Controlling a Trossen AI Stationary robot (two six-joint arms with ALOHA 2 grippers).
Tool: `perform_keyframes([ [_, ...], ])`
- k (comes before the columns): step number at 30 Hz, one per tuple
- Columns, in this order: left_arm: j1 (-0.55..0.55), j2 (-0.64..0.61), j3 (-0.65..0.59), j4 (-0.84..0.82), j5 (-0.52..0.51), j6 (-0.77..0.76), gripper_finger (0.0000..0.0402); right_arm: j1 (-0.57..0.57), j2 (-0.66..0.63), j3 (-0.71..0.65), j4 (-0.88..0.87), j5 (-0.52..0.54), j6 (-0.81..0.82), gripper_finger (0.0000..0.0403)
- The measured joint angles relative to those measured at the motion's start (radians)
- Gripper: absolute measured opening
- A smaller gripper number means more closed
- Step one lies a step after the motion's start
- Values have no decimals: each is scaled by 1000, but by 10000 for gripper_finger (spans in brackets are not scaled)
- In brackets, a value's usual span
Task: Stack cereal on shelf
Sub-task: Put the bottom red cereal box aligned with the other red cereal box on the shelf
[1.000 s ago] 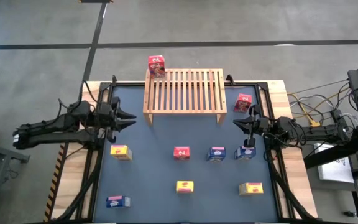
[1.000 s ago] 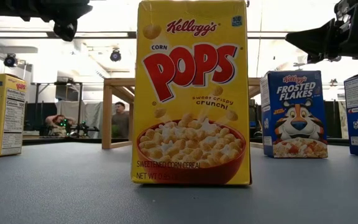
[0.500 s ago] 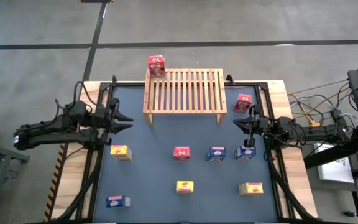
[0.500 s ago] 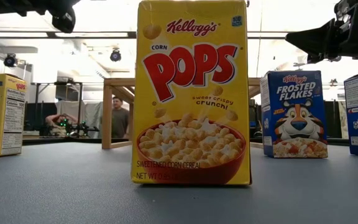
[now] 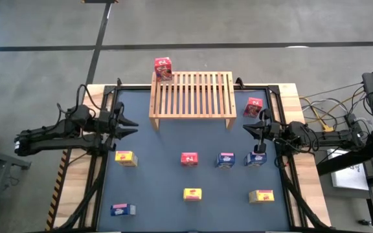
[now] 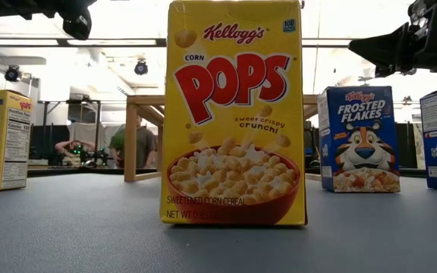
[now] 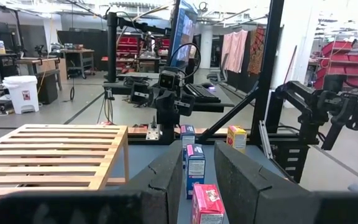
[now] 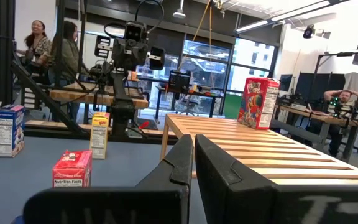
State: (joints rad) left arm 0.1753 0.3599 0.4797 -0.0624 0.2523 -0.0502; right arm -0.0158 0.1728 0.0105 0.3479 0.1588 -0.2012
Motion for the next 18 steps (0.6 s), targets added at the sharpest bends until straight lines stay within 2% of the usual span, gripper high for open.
perform_keyframes([
  [18,0,-4,0,-61,0,21,76,0,0,0,0,0,0,9],
])
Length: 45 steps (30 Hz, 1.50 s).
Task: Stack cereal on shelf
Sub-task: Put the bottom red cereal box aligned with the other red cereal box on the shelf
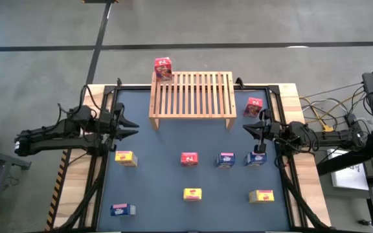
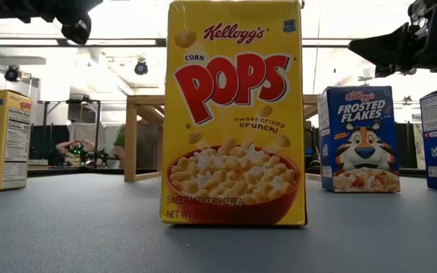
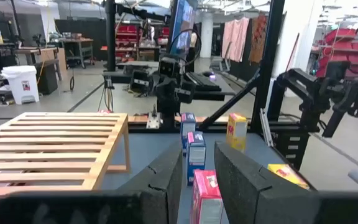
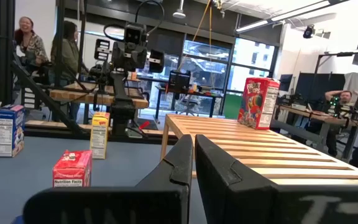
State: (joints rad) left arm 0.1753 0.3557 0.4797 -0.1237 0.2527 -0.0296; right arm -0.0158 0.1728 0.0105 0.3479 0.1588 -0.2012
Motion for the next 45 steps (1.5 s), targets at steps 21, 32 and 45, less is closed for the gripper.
perform_keyframes([
  [21,0,0,0,-30,-1,-3,76,0,-1,0,22,-268,201,9],
  [32,0,1,0,-35,-4,-5,76,0,0,0,23,-359,201,9],
  [45,0,-2,0,-23,-10,-9,76,0,1,0,0,26,119,9],
])
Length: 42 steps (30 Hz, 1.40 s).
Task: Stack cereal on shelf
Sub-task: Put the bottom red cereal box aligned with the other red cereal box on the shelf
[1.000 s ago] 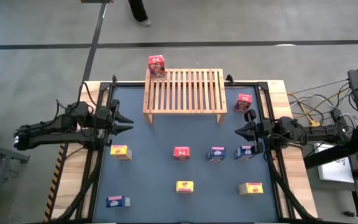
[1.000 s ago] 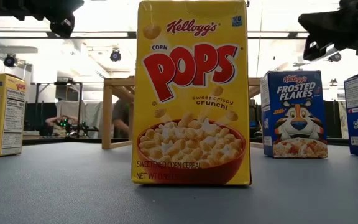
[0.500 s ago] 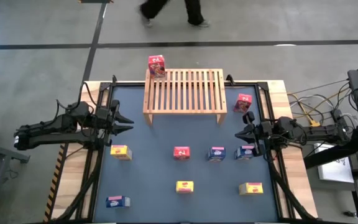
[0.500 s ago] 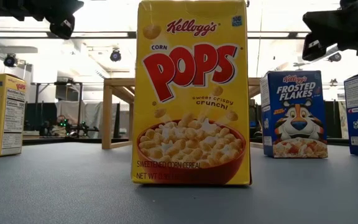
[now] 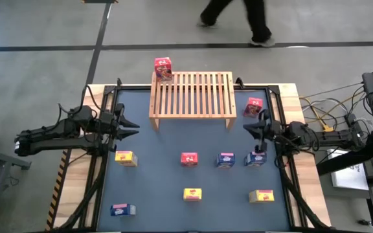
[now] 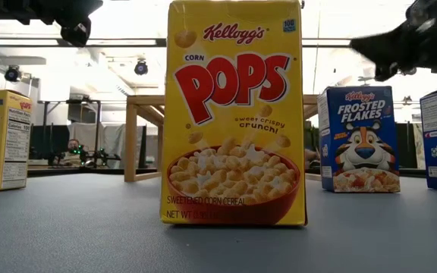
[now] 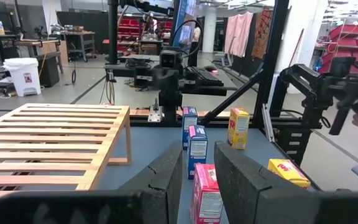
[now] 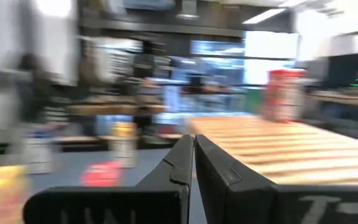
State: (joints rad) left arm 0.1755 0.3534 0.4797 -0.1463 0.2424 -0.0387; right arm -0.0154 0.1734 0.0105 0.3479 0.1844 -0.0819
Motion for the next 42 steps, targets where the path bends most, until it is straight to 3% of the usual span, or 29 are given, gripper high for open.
perform_keyframes([
  [4,0,0,0,0,0,0,76,0,0,0,0,195,-24,9],
  [7,0,0,0,-2,2,-9,76,0,0,0,0,251,-23,9],
  [30,0,0,0,49,0,38,76,0,0,0,0,262,-32,9],
  [42,0,0,0,49,0,31,76,0,0,0,1,262,251,9],
])
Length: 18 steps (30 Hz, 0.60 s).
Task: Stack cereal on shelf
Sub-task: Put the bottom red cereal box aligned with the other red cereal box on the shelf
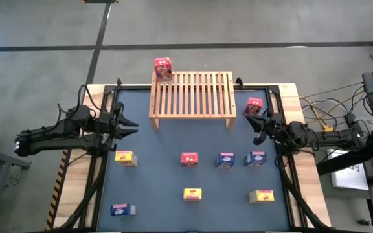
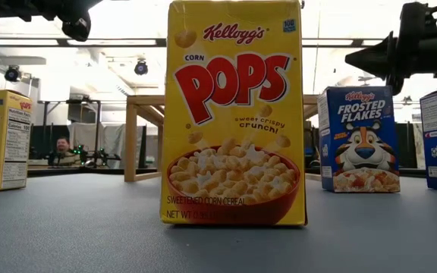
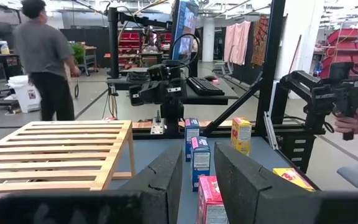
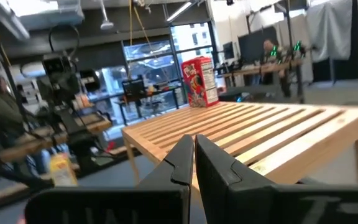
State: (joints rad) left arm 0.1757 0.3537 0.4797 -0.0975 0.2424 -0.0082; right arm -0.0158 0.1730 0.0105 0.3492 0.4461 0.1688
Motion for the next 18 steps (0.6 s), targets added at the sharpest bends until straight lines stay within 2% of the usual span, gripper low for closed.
perform_keyframes([
  [7,0,2,0,0,0,7,76,0,0,0,0,0,154,9],
  [18,0,4,0,0,0,7,76,0,0,1,20,-37,128,9],
])
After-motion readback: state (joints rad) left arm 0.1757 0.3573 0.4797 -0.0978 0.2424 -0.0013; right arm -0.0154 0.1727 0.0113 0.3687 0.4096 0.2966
